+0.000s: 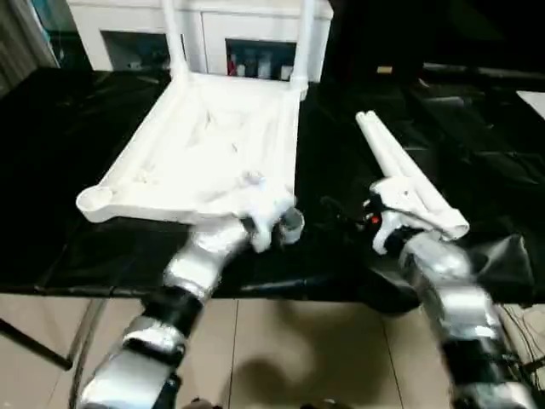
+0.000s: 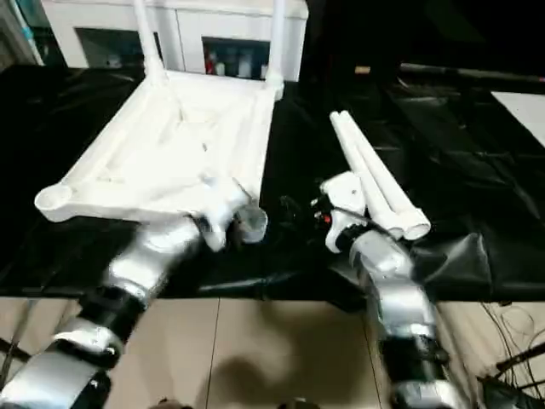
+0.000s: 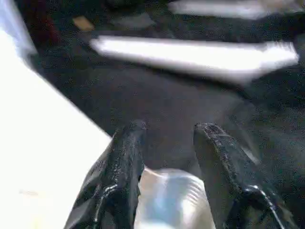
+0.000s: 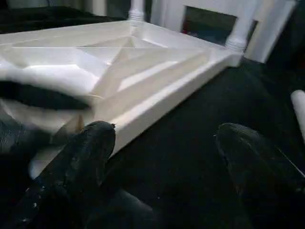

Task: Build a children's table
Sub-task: Rotate table base

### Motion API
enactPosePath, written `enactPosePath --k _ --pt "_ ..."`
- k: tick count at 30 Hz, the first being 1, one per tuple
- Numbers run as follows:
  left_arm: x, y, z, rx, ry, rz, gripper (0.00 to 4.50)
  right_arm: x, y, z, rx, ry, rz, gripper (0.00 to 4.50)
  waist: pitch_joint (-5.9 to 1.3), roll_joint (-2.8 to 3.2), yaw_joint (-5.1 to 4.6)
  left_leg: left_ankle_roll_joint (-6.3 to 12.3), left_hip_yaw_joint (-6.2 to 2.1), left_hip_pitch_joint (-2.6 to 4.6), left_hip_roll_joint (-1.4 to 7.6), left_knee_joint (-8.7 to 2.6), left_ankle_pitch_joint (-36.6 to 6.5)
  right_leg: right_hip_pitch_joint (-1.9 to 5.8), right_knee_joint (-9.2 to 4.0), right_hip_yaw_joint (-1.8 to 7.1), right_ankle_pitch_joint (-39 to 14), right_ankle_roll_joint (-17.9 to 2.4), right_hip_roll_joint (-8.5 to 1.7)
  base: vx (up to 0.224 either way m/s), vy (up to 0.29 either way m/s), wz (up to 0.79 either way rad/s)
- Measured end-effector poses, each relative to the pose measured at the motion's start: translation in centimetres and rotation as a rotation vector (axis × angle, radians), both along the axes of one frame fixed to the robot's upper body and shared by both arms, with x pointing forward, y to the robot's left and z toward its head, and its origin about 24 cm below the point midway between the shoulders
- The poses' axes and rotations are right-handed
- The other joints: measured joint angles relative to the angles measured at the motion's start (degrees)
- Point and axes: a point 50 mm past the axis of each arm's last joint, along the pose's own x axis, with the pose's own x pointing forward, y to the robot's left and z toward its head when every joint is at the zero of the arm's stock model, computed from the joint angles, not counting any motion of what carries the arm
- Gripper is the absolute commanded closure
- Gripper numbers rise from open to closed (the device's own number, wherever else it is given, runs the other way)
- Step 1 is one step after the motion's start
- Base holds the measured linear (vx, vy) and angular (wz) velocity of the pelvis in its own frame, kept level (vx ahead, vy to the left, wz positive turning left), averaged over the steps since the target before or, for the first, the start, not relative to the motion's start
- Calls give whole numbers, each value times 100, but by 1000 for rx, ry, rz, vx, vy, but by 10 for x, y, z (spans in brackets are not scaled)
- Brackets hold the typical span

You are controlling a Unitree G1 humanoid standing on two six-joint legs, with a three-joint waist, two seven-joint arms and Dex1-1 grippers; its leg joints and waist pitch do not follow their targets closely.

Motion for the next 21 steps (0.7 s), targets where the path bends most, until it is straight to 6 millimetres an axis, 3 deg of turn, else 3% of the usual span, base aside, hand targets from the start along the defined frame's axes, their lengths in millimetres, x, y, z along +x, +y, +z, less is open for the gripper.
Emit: enactPosePath --k 3,8,12,16,21 --pt "-3 26 11 36 -28 11 247 -9 -8 7 -23 13 52 64 -5 9 12 0 1 2 0 -1 0 3 -3 2 -8 12 -1 0 0 0" --pt "-30 49 -26 209 182 -161 247 -31 -21 6 -102 101 179 64 0 24 46 0 5 -7 -3 1 0 1 -8 8 -23 36 -4 0 0 0" --pt "-35 37 -38 292 281 -334 247 -51 -21 11 -134 186 353 64 7 60 143 0 11 -5 -5 2 0 8 -10 9 -23 36 -10 0 0 0" --pt "-22 34 -38 369 291 -349 247 -61 -22 14 -142 246 414 64 -7 118 133 -1 9 14 -5 1 -1 25 -7 9 -22 35 -10 0 0 0" --pt "-5 11 -38 403 265 -314 247 -70 -19 13 -145 280 426 64 -37 221 123 -1 4 17 -6 1 -1 31 -6 7 -22 36 -9 0 0 0"
